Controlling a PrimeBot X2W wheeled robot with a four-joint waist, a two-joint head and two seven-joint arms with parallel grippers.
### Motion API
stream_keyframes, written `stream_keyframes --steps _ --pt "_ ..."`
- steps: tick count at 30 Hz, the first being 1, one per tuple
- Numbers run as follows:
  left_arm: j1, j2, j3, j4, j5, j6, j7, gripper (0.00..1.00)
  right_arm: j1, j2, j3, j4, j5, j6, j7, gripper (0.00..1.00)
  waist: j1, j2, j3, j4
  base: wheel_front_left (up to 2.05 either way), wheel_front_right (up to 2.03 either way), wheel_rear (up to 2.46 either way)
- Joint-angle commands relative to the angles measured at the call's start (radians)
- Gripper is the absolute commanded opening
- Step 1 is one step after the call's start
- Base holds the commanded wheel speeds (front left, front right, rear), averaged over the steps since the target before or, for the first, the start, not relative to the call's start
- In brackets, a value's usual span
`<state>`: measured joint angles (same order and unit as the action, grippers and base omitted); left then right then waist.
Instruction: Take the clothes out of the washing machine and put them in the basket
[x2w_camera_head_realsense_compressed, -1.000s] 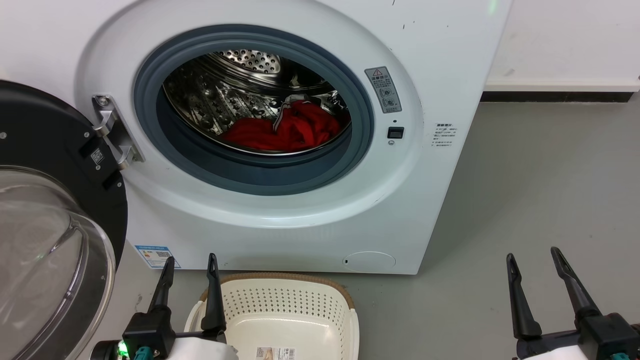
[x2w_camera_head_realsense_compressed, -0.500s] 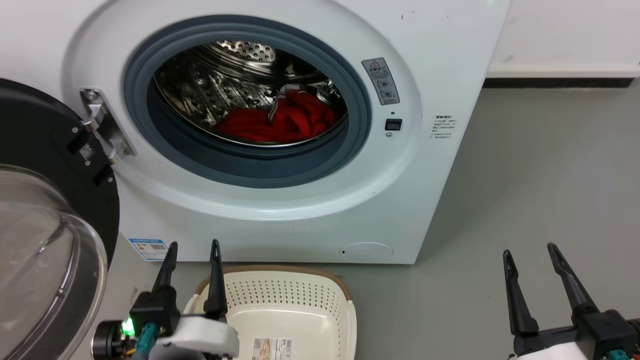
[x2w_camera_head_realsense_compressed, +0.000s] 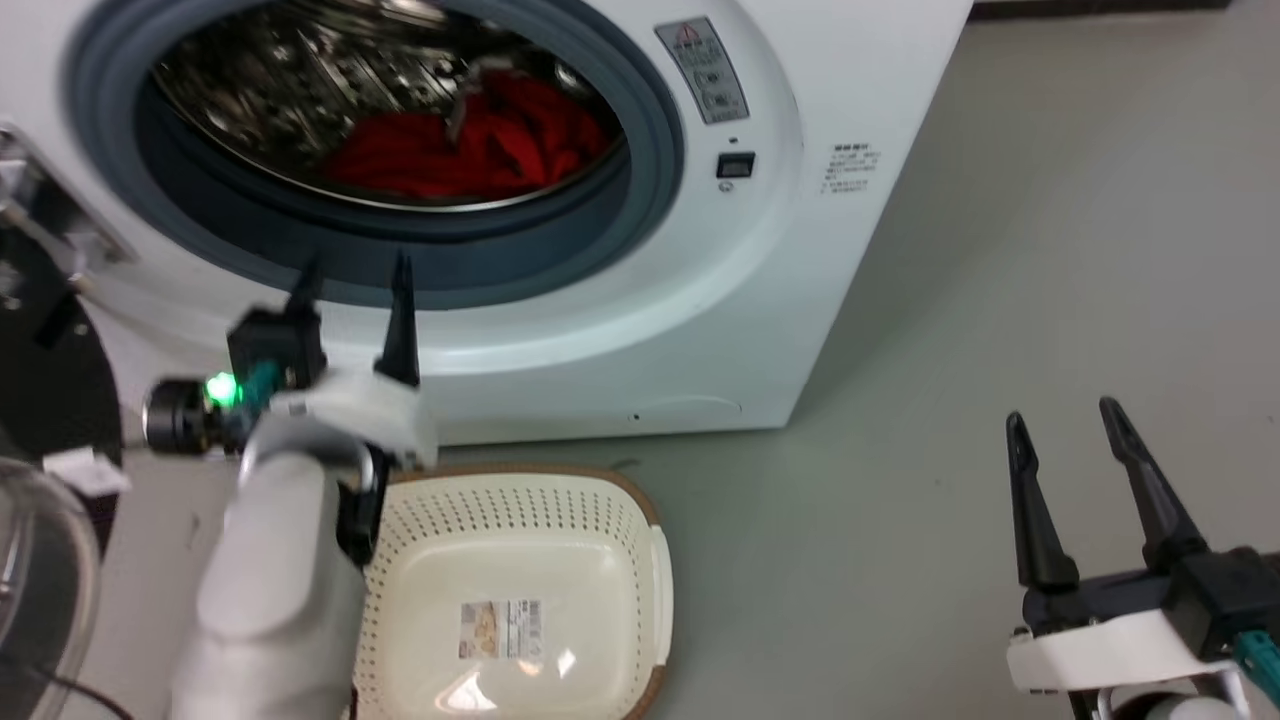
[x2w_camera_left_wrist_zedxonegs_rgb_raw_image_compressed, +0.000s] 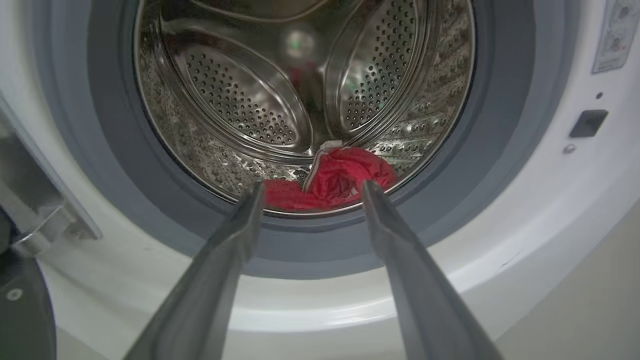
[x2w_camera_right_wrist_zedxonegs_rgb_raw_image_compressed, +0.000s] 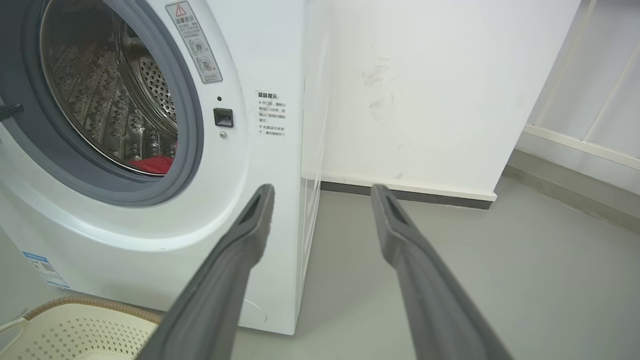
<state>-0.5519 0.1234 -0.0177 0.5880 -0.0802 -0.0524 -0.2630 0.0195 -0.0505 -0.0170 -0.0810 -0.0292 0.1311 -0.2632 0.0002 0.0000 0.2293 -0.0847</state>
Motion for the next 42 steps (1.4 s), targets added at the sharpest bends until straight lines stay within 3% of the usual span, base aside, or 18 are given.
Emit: stream_keyframes --steps 1,9,21,33,42 --pt "-0.032 0.012 -0.004 0.031 0.013 -0.005 -0.003 1.00 -0.017 0.001 0.001 -0.003 0.012 -0.001 -0.002 1.00 -0.0002 0.0000 0.071 -0.042 0.00 0.00 0.00" --pt "-0.411 0.103 -0.043 0.299 0.022 -0.053 0.079 1.00 -0.112 0.001 0.016 -0.009 0.060 -0.001 -0.002 1.00 -0.0002 0.0000 0.233 -0.122 0.00 0.00 0.00" --pt "-0.832 0.197 -0.135 0.477 -0.098 -0.077 0.332 1.00 -0.214 0.002 0.029 -0.025 0.131 -0.001 -0.002 1.00 -0.0002 0.0000 0.422 -0.206 0.00 0.00 0.00" --pt "-1.036 0.304 -0.325 0.485 -0.245 -0.076 0.724 1.00 -0.254 0.002 0.058 -0.034 0.171 -0.001 -0.002 1.00 -0.0002 0.0000 0.528 -0.245 0.00 0.00 0.00" --pt "-1.047 0.348 -0.410 0.441 -0.319 -0.076 0.833 1.00 -0.273 0.002 0.064 -0.036 0.191 -0.001 -0.002 1.00 -0.0002 0.0000 0.566 -0.257 0.00 0.00 0.00"
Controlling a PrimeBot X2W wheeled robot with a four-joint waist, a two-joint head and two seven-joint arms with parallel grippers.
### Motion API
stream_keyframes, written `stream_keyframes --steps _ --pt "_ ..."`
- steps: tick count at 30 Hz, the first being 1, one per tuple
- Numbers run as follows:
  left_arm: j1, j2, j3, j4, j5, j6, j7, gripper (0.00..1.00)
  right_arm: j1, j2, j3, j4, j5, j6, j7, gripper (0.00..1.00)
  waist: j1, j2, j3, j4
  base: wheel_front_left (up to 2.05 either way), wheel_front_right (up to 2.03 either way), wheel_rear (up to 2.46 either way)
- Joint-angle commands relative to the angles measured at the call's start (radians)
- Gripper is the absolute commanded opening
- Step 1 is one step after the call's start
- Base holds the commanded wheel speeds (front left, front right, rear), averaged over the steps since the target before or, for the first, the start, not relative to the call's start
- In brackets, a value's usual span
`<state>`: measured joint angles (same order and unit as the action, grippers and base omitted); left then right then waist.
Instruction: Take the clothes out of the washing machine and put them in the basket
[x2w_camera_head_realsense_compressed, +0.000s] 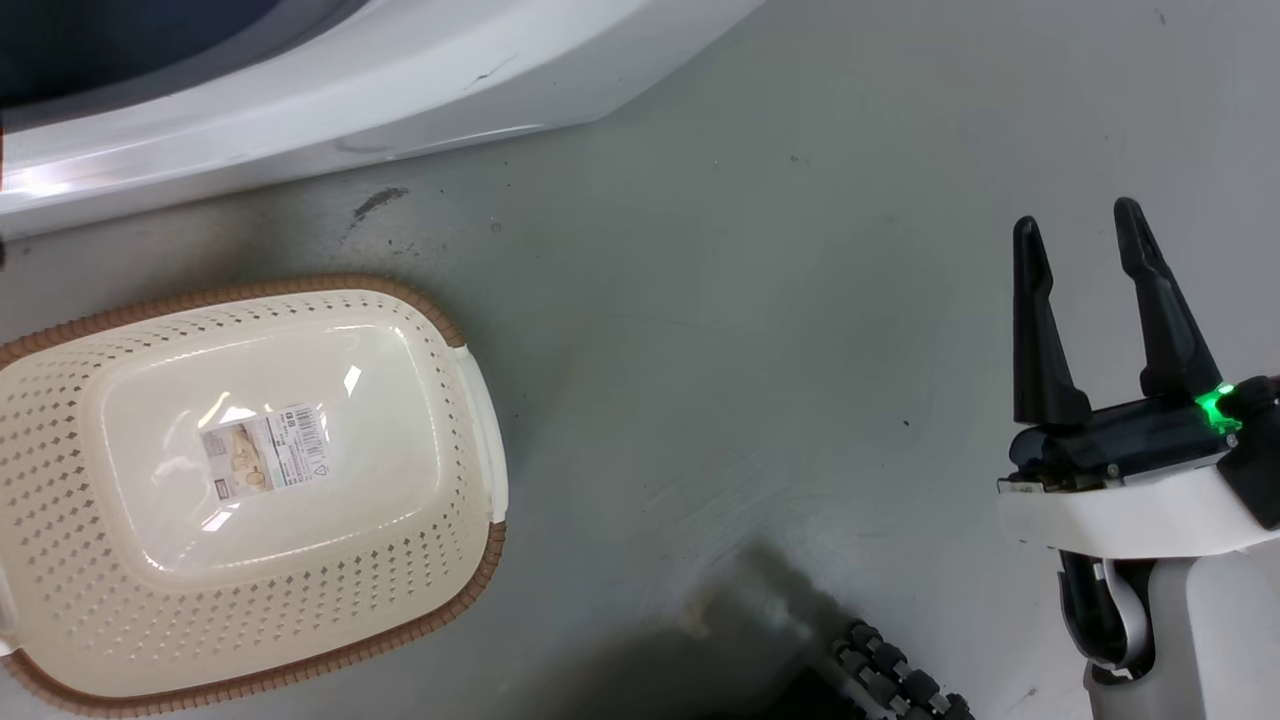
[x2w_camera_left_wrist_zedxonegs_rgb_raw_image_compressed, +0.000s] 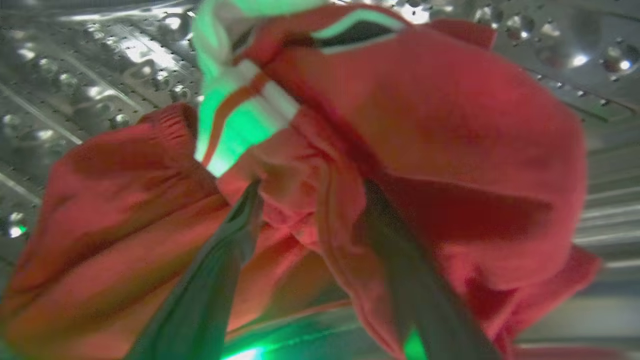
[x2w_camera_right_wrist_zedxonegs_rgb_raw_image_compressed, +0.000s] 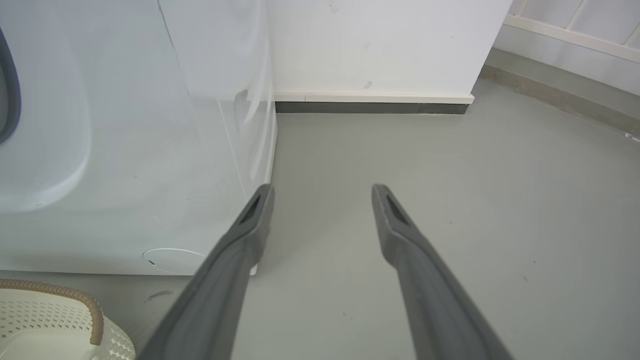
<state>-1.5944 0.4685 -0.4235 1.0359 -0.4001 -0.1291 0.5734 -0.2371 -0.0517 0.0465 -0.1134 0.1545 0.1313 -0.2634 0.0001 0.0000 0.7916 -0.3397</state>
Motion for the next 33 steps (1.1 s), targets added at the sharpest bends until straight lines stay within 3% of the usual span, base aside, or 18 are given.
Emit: stream_keyframes --steps 1,10,11,12,21,33 --pt "-0.004 0.011 -0.010 -0.012 -0.005 0.000 -0.009 1.00 -0.016 0.003 0.000 -0.004 0.009 -0.001 -0.002 1.00 -0.0001 0.0000 0.007 -0.002 0.00 0.00 0.00" --pt "0.001 0.033 -0.061 -0.017 -0.022 0.000 -0.011 1.00 -0.027 0.003 0.000 0.001 0.018 -0.001 -0.002 1.00 -0.0001 0.0000 0.022 -0.002 0.00 0.00 0.00" --pt "-0.001 0.036 -0.063 -0.018 -0.018 0.002 -0.022 0.84 -0.029 0.003 0.001 0.002 0.019 -0.001 -0.002 1.00 -0.0001 0.0000 0.022 -0.001 0.00 0.00 0.00" --pt "-0.002 0.037 -0.068 -0.018 -0.014 0.003 -0.030 0.00 -0.031 0.003 0.001 0.003 0.020 -0.001 -0.002 1.00 -0.0001 0.0000 0.022 -0.001 0.00 0.00 0.00" --pt "0.034 0.013 -0.061 0.006 -0.054 0.001 -0.113 0.00 -0.019 0.003 -0.007 0.011 0.006 -0.001 -0.002 1.00 -0.0001 0.0000 -0.019 0.016 0.00 0.00 0.00" --pt "0.252 -0.073 -0.106 -0.037 -0.179 0.000 -0.384 0.00 0.035 0.002 -0.026 0.032 -0.061 -0.001 -0.002 1.00 -0.0001 0.0000 -0.205 0.123 0.00 0.00 0.00"
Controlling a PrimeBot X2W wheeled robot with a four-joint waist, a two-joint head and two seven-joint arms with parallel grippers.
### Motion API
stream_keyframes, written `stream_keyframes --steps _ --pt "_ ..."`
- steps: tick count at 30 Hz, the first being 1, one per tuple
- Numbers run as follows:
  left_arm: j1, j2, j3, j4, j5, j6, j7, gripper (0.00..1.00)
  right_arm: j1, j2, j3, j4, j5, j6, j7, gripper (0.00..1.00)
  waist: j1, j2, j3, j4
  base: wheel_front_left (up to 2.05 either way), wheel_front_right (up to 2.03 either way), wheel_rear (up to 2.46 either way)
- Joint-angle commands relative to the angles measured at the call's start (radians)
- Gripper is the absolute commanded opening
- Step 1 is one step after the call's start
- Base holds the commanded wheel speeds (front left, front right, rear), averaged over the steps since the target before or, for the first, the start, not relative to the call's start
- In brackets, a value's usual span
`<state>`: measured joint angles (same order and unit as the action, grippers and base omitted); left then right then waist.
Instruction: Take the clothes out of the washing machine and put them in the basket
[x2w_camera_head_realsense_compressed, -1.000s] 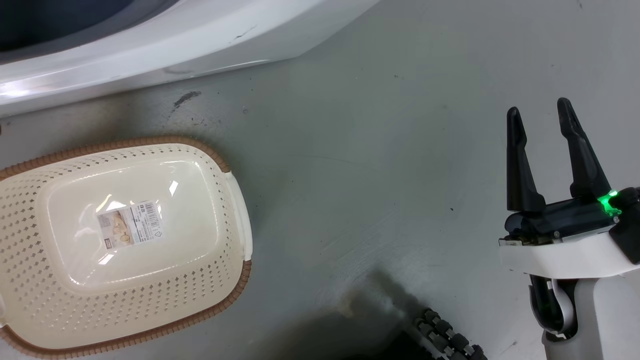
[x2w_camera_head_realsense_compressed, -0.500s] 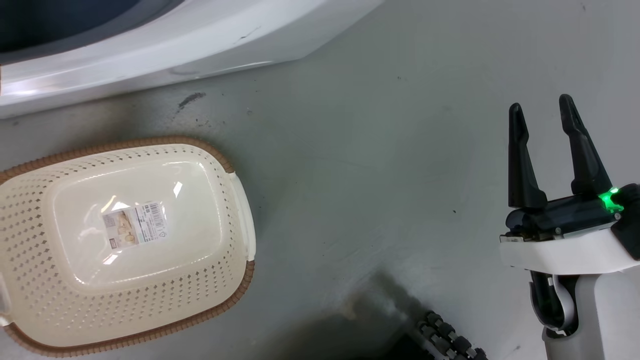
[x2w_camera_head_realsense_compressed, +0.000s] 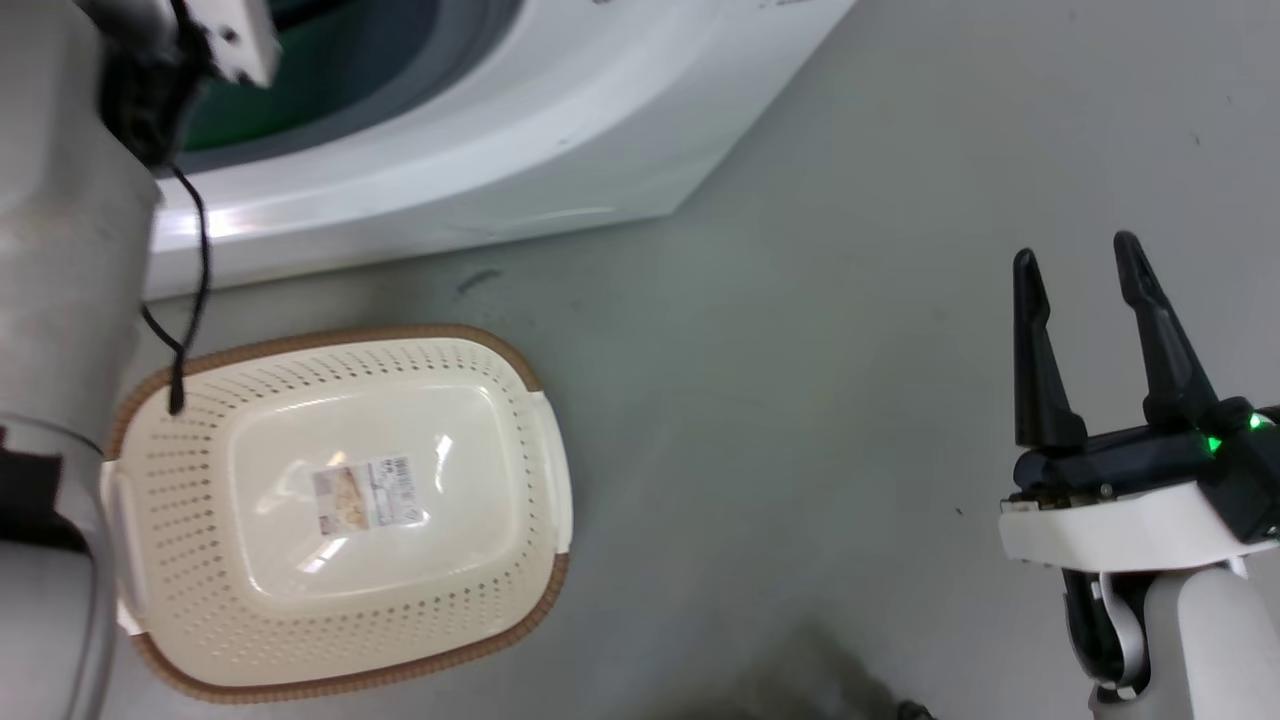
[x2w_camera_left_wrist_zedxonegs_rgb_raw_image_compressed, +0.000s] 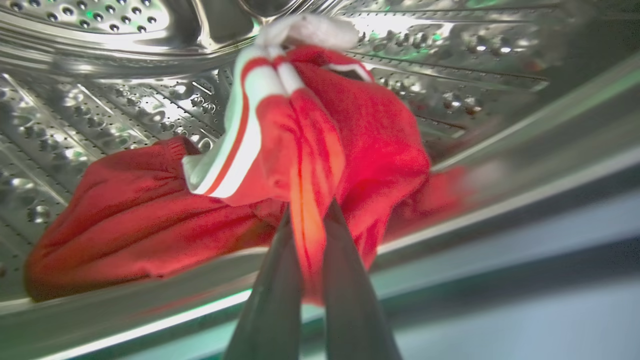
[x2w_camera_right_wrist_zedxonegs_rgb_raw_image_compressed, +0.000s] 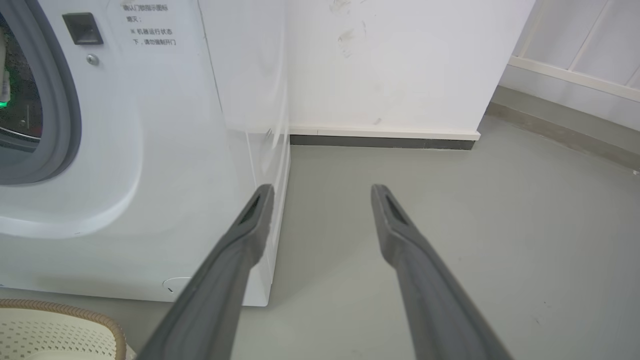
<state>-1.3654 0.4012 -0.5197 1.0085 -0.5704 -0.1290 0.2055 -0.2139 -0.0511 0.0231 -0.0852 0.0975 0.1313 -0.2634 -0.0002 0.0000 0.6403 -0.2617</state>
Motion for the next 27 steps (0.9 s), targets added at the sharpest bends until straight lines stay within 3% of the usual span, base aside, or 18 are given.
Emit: stream_keyframes --steps 1,14,21,27 --pt "0.044 -0.007 -0.015 -0.021 -0.023 0.000 -0.037 0.00 0.018 0.002 -0.002 0.006 -0.010 -0.001 -0.002 1.00 0.0002 0.0000 -0.069 0.053 0.00 0.00 0.00" --pt "0.334 -0.011 -0.132 -0.176 -0.161 0.000 -0.279 0.00 0.113 0.001 -0.008 0.039 -0.064 -0.001 -0.002 1.00 0.0002 0.0000 -0.261 0.146 0.00 0.00 0.00" --pt "0.470 -0.007 -0.158 -0.258 -0.184 0.001 -0.376 0.00 0.164 0.001 -0.013 0.049 -0.081 -0.001 -0.002 1.00 0.0002 0.0000 -0.354 0.193 0.00 0.00 0.00" --pt "0.559 0.016 -0.156 -0.363 -0.176 0.032 -0.425 0.00 0.198 0.001 -0.017 0.054 -0.087 -0.001 -0.002 1.00 0.0002 0.0000 -0.420 0.224 0.00 0.00 0.00"
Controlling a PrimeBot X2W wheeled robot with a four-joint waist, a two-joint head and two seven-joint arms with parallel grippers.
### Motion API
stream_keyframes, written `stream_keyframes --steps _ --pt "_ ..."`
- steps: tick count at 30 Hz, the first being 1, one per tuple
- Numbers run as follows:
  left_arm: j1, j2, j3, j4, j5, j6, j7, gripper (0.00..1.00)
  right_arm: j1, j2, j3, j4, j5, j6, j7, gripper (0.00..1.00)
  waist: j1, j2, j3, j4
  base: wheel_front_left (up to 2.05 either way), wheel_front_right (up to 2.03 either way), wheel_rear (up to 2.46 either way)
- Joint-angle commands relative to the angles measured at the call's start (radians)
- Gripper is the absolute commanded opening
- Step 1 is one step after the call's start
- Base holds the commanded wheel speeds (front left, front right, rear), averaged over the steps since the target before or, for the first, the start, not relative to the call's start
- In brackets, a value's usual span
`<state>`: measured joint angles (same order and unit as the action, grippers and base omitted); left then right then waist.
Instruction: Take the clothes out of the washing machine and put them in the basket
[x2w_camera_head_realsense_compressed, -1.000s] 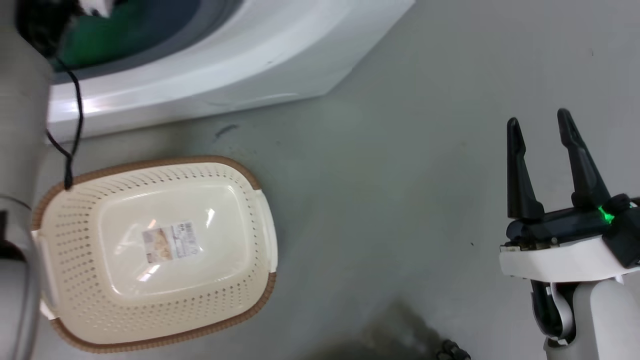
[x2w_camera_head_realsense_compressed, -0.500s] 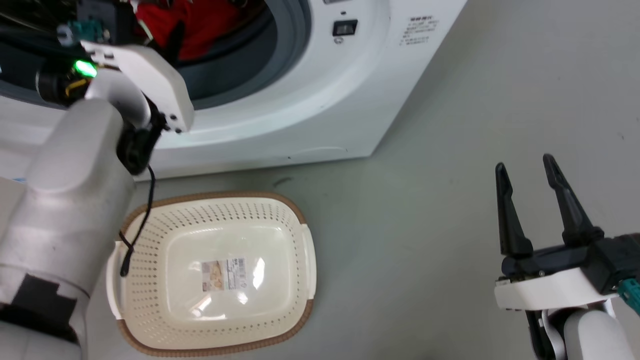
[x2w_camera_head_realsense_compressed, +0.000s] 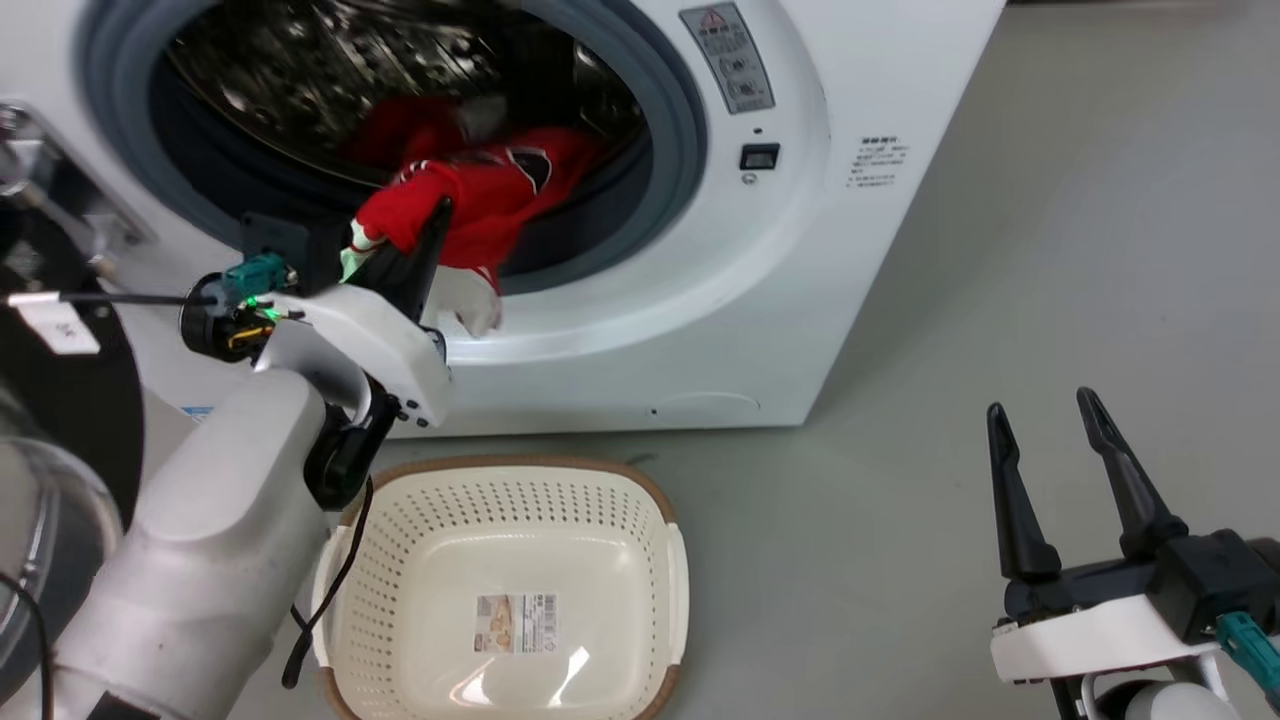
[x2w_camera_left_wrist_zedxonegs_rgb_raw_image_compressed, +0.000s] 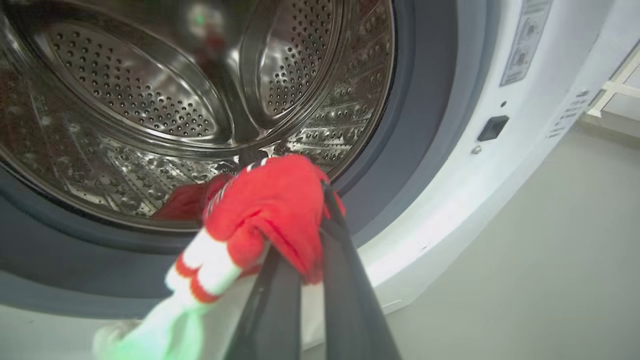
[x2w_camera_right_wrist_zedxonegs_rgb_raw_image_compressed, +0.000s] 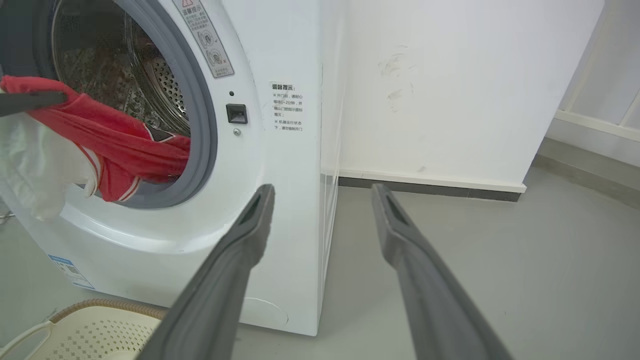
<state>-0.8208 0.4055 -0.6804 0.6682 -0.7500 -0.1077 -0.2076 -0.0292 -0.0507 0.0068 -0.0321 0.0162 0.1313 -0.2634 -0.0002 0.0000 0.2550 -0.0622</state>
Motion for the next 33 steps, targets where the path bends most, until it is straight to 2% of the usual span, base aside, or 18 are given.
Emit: stream_keyframes --steps 1,11,20,28,33 --pt "0.028 0.017 0.008 -0.045 0.004 0.020 -0.018 0.00 0.018 0.001 -0.002 0.003 -0.007 -0.001 -0.002 1.00 0.0002 0.0000 -0.045 0.028 0.00 0.00 0.00" --pt "0.151 0.098 0.015 -0.337 0.025 0.117 -0.010 0.00 0.085 0.001 -0.005 0.013 -0.006 -0.001 -0.002 1.00 0.0002 0.0000 -0.140 0.062 0.00 0.00 0.00" --pt "0.223 0.169 0.033 -0.565 0.042 0.208 0.014 0.00 0.119 0.001 -0.004 0.016 -0.004 -0.001 -0.002 1.00 0.0002 0.0000 -0.181 0.084 0.00 0.00 0.00" --pt "0.288 0.219 0.046 -0.728 0.056 0.280 0.027 0.00 0.140 0.001 -0.001 0.019 -0.002 -0.001 -0.002 1.00 0.0002 0.0000 -0.215 0.099 0.00 0.00 0.00" --pt "0.325 0.244 0.048 -0.799 0.062 0.309 0.036 0.00 0.149 0.001 -0.003 0.019 0.002 -0.001 -0.002 1.00 0.0002 0.0000 -0.223 0.105 0.00 0.00 0.00"
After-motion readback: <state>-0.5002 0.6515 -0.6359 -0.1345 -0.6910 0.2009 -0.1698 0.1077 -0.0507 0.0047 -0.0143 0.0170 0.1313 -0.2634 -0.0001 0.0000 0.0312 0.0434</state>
